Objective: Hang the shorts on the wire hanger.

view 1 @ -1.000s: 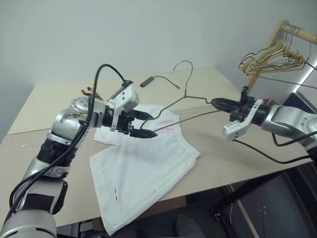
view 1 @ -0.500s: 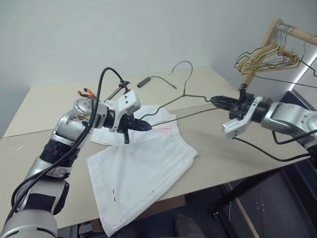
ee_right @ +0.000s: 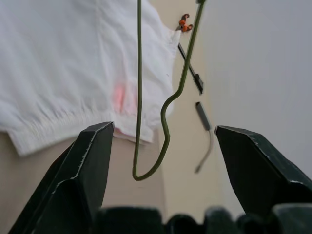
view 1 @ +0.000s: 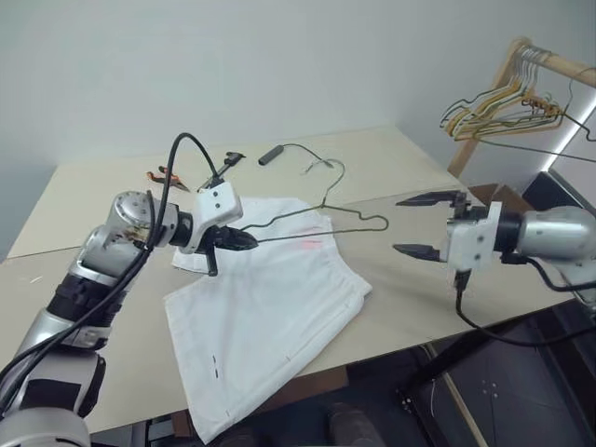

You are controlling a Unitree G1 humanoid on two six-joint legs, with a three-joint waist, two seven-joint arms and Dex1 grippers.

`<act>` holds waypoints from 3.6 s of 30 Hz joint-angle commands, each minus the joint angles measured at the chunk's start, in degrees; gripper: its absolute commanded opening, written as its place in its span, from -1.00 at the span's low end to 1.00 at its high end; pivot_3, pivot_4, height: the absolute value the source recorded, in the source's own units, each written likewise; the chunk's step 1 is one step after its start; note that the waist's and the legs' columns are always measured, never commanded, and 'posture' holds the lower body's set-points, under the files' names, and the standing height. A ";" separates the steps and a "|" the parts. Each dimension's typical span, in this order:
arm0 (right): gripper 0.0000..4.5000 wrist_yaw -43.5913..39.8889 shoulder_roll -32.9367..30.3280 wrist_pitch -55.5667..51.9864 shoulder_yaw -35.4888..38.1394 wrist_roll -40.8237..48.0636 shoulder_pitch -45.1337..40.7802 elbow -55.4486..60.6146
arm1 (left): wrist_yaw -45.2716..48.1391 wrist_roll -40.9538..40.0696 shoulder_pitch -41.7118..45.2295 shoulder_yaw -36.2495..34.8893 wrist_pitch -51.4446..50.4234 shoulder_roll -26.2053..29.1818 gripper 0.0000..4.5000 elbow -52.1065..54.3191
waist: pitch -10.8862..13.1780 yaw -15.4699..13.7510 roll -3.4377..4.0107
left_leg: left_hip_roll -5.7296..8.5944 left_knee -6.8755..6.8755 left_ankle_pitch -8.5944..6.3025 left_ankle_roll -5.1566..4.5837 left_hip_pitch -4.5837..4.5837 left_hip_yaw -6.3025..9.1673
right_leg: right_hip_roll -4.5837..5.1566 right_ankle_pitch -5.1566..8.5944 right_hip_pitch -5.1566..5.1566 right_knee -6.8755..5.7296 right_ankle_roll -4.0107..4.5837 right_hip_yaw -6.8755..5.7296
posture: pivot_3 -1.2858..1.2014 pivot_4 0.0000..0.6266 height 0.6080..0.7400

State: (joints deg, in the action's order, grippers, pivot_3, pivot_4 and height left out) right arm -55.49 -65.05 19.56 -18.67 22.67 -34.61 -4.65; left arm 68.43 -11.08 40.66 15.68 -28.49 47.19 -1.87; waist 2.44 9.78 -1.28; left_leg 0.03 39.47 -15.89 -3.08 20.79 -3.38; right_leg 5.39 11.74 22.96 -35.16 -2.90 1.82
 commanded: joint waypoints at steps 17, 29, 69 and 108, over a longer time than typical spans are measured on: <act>0.02 -18.73 15.78 -38.94 -6.49 -18.39 -18.67 -5.80 | 2.20 -1.72 -1.44 -3.90 -0.15 0.03 -1.00 7.68 | -0.02 -5.20 0.05 | 0.14 0.85 -0.08 -0.08 1.73 -0.24 | -0.08 -0.02 1.90 -0.92 0.01 0.00 | -0.03 -1.00 1.00; -0.99 -21.53 15.40 -41.29 -0.68 -16.13 -13.66 0.33 | 3.75 -2.27 -2.79 -5.31 7.07 -1.92 -1.00 5.40 | -0.02 -5.81 0.05 | 0.15 0.89 -0.09 -0.09 1.70 -0.31 | -0.13 -0.03 1.86 -0.91 0.01 0.00 | -0.05 -1.00 1.00; -1.00 -18.70 6.08 -84.07 8.39 1.05 5.74 -8.87 | 3.40 -25.00 -17.16 -25.97 -0.29 2.27 0.99 17.23 | -0.11 -6.00 -0.01 | 0.06 0.93 -0.27 -0.19 0.99 -0.51 | -0.23 0.00 1.14 -0.71 -0.09 0.20 | 0.00 -1.00 1.00; -1.00 -23.07 5.00 -82.35 2.76 -0.95 5.43 -14.50 | -0.04 -27.43 -23.80 -29.50 0.41 3.67 0.99 22.18 | -0.11 -8.39 0.00 | 0.08 0.91 -0.28 -0.20 0.98 -0.58 | -0.23 0.00 1.17 -0.68 -0.09 0.26 | 0.06 -1.00 1.00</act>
State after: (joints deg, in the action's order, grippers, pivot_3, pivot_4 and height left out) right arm -77.71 -60.06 -63.96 -16.32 22.17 -27.77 -19.01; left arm 68.78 -37.67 16.91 -12.19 -28.73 50.01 18.51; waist 2.34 1.38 -1.27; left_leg 0.11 40.38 -16.17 -3.28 21.77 -3.96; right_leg 5.16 11.74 24.13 -35.84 -2.99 2.08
